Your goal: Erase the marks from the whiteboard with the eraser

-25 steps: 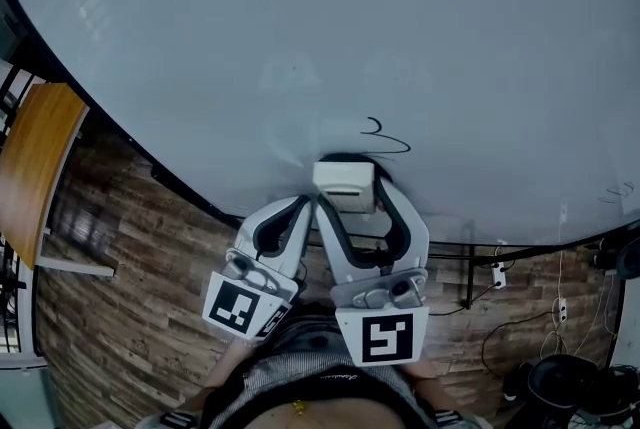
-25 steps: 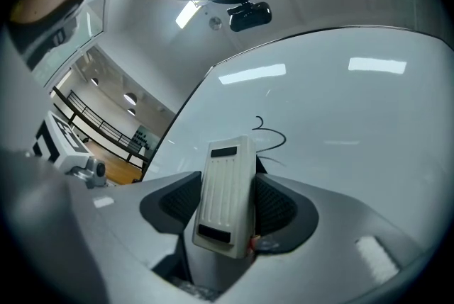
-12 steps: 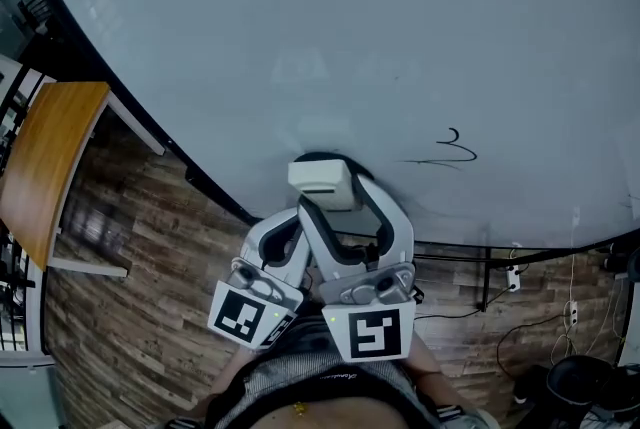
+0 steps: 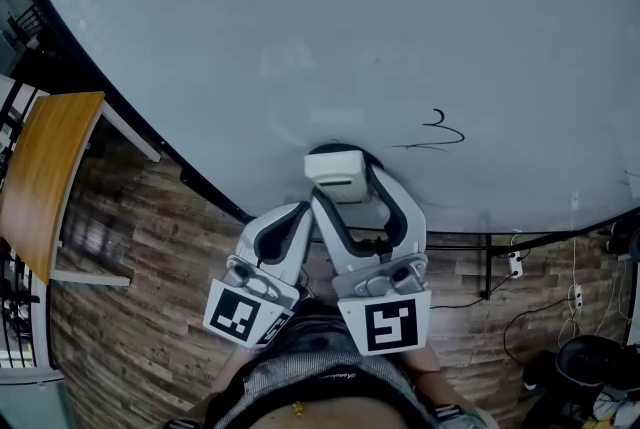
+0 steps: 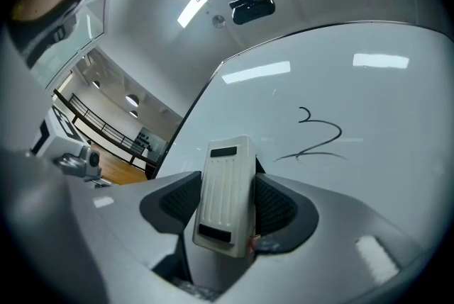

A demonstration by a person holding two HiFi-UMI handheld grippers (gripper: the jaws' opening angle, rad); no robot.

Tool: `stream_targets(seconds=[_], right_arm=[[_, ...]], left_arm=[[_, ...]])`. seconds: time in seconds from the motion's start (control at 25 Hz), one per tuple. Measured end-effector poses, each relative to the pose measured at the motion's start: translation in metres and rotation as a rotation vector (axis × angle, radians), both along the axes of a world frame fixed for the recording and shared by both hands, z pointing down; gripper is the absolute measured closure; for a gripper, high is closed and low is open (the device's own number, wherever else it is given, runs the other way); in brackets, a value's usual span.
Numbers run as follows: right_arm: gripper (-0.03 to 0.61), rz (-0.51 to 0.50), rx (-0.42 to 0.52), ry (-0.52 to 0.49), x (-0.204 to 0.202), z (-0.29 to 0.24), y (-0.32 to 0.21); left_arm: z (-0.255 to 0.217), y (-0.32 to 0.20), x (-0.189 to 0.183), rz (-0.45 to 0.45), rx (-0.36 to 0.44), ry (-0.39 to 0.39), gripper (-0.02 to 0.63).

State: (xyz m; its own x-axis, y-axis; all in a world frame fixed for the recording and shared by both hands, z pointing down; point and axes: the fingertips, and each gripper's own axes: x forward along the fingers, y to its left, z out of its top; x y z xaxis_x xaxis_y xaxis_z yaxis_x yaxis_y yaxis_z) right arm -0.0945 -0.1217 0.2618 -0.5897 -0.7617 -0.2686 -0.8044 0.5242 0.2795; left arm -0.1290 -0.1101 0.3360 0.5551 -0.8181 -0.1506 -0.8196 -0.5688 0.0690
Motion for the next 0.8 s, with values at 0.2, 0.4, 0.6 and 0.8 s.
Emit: stream_targets(seconds=[0.2, 0.4, 0.6, 0.8], right_arm=[[0.334, 0.04, -0.003, 0.011, 0.039, -0.004, -0.003], [0.334, 0.069, -0.002, 0.028, 0.072, -0.005, -0.002], [0.334, 0.097, -0.004, 0.049, 0.108, -0.003, -0.003], [0.334, 0.135, -0.009, 0.036, 0.152, -0.003, -0.005]], left_arm=[[-0.006, -0.003, 0.024, 0.015, 0.004, 0.005, 0.615], [-0.008, -0.004, 0.05, 0.017, 0.001, 0.015, 0.615], [-0.007, -0.007, 0.073, 0.013, -0.004, 0.017, 0.615], [-0.004, -0.009, 0.101, 0.018, -0.012, 0.017, 0.615]])
